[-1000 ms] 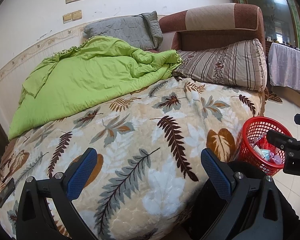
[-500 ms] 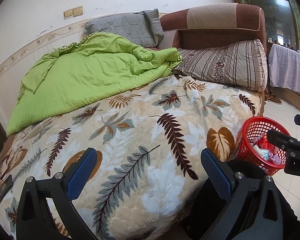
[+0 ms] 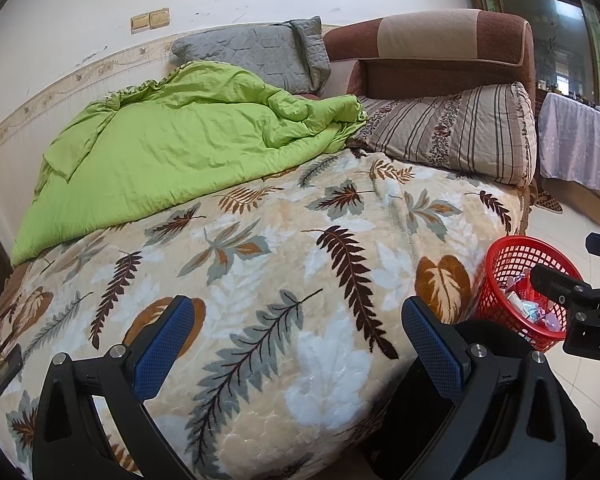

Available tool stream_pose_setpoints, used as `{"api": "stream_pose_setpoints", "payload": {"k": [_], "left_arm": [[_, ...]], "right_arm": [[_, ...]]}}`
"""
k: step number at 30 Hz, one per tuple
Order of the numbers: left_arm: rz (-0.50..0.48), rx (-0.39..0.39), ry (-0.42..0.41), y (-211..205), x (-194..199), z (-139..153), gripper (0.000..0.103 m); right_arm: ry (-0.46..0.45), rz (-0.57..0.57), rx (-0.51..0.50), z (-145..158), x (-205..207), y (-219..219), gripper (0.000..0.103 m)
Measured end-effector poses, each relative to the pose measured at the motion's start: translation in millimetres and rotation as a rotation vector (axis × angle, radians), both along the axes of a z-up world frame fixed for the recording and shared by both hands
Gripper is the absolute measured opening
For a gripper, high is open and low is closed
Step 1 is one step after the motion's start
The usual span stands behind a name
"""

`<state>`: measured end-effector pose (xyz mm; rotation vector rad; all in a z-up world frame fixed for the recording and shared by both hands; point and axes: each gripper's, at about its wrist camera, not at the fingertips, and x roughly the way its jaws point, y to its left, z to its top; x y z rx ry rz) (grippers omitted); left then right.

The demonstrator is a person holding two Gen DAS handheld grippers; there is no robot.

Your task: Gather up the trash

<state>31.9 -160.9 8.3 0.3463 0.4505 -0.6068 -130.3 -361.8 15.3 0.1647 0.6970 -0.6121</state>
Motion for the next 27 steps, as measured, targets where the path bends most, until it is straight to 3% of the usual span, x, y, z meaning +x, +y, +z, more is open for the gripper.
{"api": "stream_pose_setpoints", "payload": {"k": [7,13,16,20,24,27], "left_arm": [[0.036,-0.021,0.065,12,12,-7,0.103],[0.238,-0.051,0.150,54,56,-23,0.103],[0.373,-0.022,0.174,79,85,-32,0.103],[0.560,0.032,0.249,113,121,-58,0.103],[0.640,0.014,0.374,126,144,-80,0.103],[0.662,0.025,0.373,118,146,-89,0.103]], "right_arm": [[-0.004,0.003,-0.015,1,6,1,0.103],[0.007,0.066,-0.052,13,51,6,0.103],[0.061,0.166,-0.056,5,102,21,0.103],[0.189,0.284,0.015,-36,195,49,0.103],[0.294,0.345,0.097,-83,278,78,0.103],[0.323,0.339,0.165,-116,329,89,0.103]]}}
